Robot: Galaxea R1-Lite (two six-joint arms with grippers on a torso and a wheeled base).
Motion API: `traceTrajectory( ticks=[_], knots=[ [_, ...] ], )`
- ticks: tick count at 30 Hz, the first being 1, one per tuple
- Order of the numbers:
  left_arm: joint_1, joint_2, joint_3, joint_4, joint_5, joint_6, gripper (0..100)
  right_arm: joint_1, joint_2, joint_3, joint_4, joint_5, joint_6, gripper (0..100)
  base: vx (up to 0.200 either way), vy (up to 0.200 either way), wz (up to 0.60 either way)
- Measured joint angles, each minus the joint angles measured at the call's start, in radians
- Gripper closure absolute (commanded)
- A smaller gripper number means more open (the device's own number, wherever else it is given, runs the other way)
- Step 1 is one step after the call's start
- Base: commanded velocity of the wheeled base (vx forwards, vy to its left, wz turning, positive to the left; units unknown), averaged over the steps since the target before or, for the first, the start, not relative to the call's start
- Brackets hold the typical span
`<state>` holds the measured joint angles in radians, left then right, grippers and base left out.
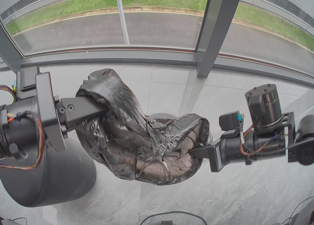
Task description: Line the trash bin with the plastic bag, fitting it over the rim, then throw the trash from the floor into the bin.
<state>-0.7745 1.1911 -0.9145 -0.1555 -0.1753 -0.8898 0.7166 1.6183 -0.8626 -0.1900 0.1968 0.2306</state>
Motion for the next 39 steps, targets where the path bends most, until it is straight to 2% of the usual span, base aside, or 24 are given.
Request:
traceTrajectory(
  ticks=[5,8,14,18,20,24,27,31,33,37,39],
  knots=[
    [0.021,-0.001,0.055,-0.004,-0.187,0.04,100,-0.037,-0.05,-0.207,0.309,0.084,0.055,100,0.0,0.0,0.0],
    [0.031,0.019,0.085,-0.006,-0.257,0.096,100,-0.052,-0.06,-0.314,0.443,0.113,0.093,100,0.0,0.0,0.0],
    [0.03,0.116,0.135,-0.014,-0.313,0.15,100,-0.071,-0.062,-0.412,0.575,0.164,0.145,100,0.0,0.0,0.0],
    [0.02,0.159,0.16,-0.046,-0.318,0.139,100,-0.075,-0.066,-0.39,0.577,0.171,0.151,100,0.0,0.0,0.0],
    [0.012,0.184,0.179,-0.1,-0.318,0.094,100,-0.076,-0.072,-0.344,0.554,0.173,0.154,100,0.0,0.0,0.0],
    [0.005,0.204,0.193,-0.181,-0.286,-0.063,100,-0.077,-0.078,-0.283,0.506,0.172,0.167,100,0.0,0.0,0.0],
    [0.004,0.211,0.193,-0.252,-0.2,-0.172,100,-0.077,-0.077,-0.249,0.49,0.171,0.176,100,0.0,0.0,0.0],
    [0.017,0.223,0.176,-0.287,-0.079,-0.225,100,-0.077,-0.069,-0.191,0.436,0.159,0.178,100,0.0,0.0,0.0],
    [0.033,0.24,0.16,-0.296,-0.028,-0.248,100,-0.078,-0.063,-0.136,0.319,0.131,0.18,100,0.0,0.0,0.0],
    [0.047,0.259,0.151,-0.298,0.008,-0.265,100,-0.078,-0.059,-0.08,0.173,0.079,0.183,100,0.0,0.0,0.0],
    [0.06,0.274,0.146,-0.3,0.03,-0.281,100,-0.08,-0.056,-0.037,0.089,0.015,0.192,100,0.0,0.0,0.0]
  ],
)
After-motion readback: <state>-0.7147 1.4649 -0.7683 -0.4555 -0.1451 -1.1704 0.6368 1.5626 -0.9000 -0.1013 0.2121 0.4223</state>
